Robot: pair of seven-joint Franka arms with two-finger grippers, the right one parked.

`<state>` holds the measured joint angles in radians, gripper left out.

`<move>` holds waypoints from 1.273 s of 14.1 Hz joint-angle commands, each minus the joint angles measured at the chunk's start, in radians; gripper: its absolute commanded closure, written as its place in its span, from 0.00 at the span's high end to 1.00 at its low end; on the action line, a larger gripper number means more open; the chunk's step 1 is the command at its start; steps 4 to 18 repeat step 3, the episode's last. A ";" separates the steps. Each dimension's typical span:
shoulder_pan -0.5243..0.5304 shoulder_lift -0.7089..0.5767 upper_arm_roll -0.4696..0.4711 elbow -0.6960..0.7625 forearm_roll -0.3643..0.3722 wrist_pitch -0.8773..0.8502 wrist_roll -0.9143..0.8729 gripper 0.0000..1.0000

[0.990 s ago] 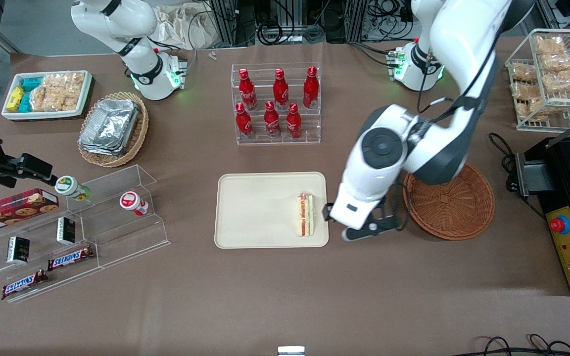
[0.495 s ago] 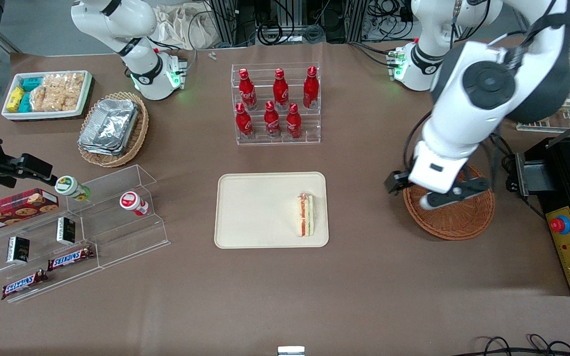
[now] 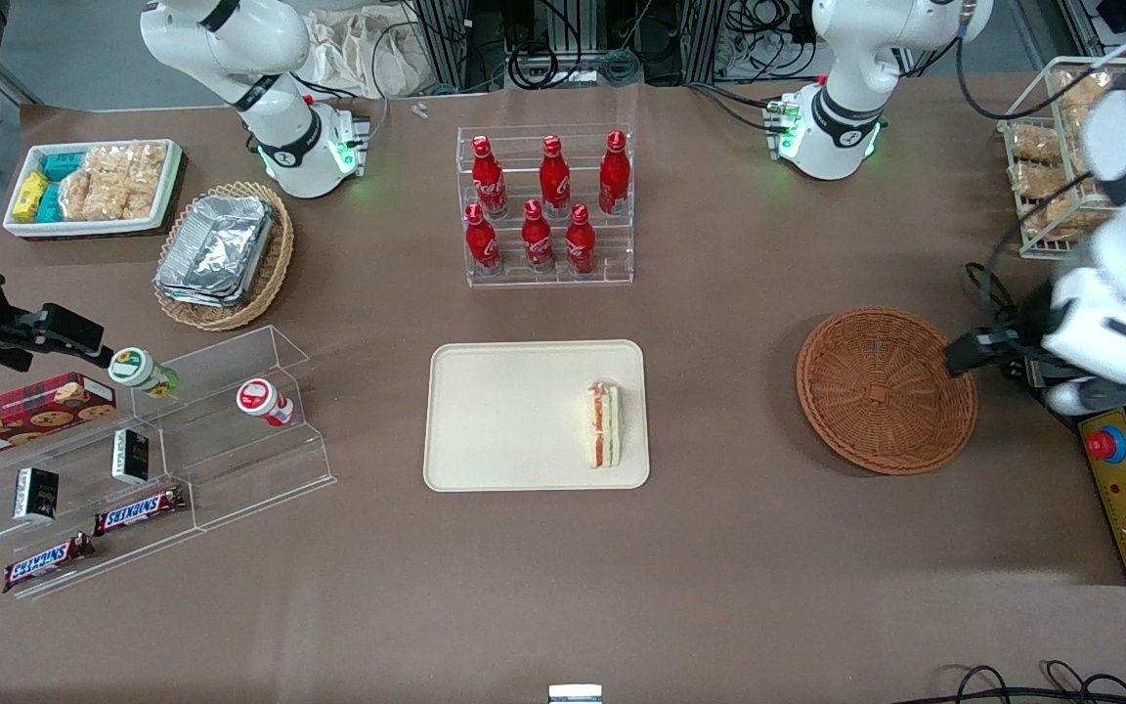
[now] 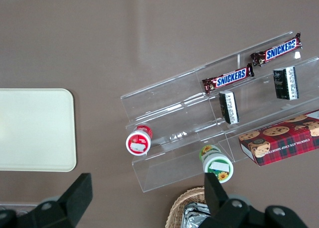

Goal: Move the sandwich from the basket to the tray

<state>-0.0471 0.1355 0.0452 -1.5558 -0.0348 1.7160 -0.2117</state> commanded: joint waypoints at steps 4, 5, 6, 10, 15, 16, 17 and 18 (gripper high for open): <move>0.073 0.038 -0.038 0.100 -0.019 -0.053 0.031 1.00; 0.073 0.038 -0.038 0.100 -0.019 -0.053 0.031 1.00; 0.073 0.038 -0.038 0.100 -0.019 -0.053 0.031 1.00; 0.073 0.038 -0.038 0.100 -0.019 -0.053 0.031 1.00; 0.073 0.038 -0.038 0.100 -0.019 -0.053 0.031 1.00; 0.073 0.038 -0.038 0.100 -0.019 -0.053 0.031 1.00; 0.073 0.038 -0.038 0.100 -0.019 -0.053 0.031 1.00; 0.073 0.038 -0.038 0.100 -0.019 -0.053 0.031 1.00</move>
